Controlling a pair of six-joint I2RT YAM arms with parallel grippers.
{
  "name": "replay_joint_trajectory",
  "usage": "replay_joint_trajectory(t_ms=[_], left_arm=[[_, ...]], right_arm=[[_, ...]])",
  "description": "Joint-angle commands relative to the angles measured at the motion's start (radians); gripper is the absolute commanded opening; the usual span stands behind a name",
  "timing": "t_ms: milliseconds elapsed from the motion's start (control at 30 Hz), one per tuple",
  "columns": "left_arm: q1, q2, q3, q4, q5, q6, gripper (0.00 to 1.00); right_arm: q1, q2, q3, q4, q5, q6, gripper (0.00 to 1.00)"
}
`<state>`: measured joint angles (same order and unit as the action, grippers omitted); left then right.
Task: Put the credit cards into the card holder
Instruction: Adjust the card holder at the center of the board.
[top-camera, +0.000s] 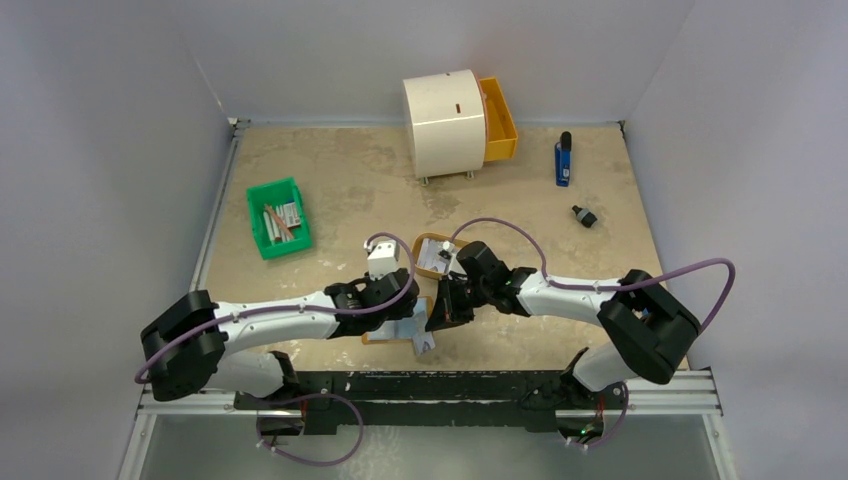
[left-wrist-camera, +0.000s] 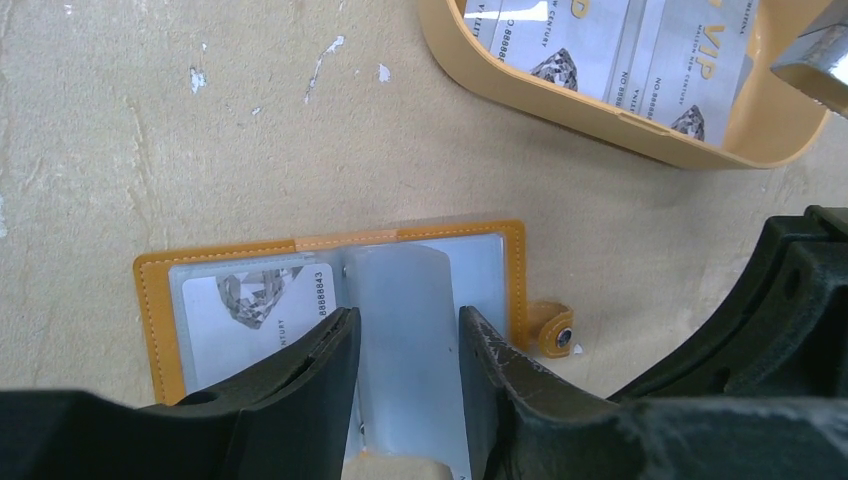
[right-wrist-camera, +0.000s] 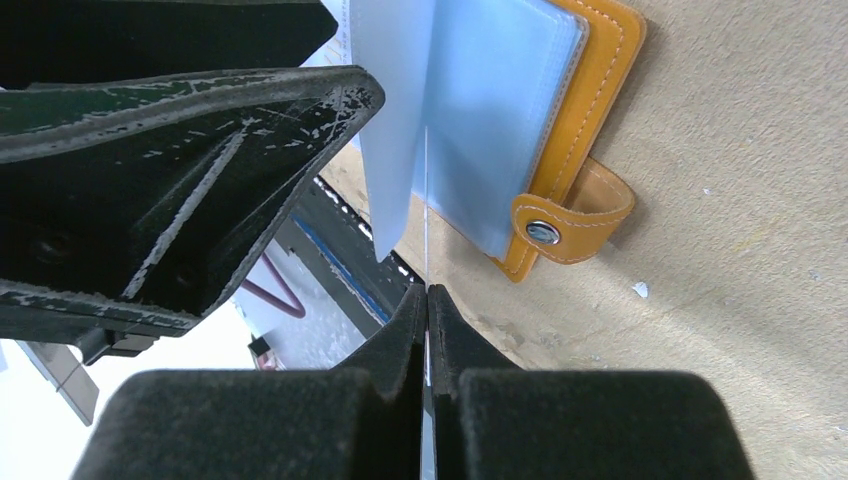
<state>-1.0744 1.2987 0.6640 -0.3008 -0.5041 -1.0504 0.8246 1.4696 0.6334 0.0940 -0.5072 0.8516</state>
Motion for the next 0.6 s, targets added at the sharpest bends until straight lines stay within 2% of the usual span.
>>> replay_joint_trajectory(t_ms=[0,567], left_arm=[[0.005,0.019,0.003,0.030,-0.004,0.021,0.38],[0.011,0.047,-0.021,0.030,-0.009,0.018,0.06]], right_arm=[[0.004,-0.015,0.005,0.000,0.012,-0.011,0.00],[0.004,-0.034,0.019,-0.018,0.012,-0.020,0.00]])
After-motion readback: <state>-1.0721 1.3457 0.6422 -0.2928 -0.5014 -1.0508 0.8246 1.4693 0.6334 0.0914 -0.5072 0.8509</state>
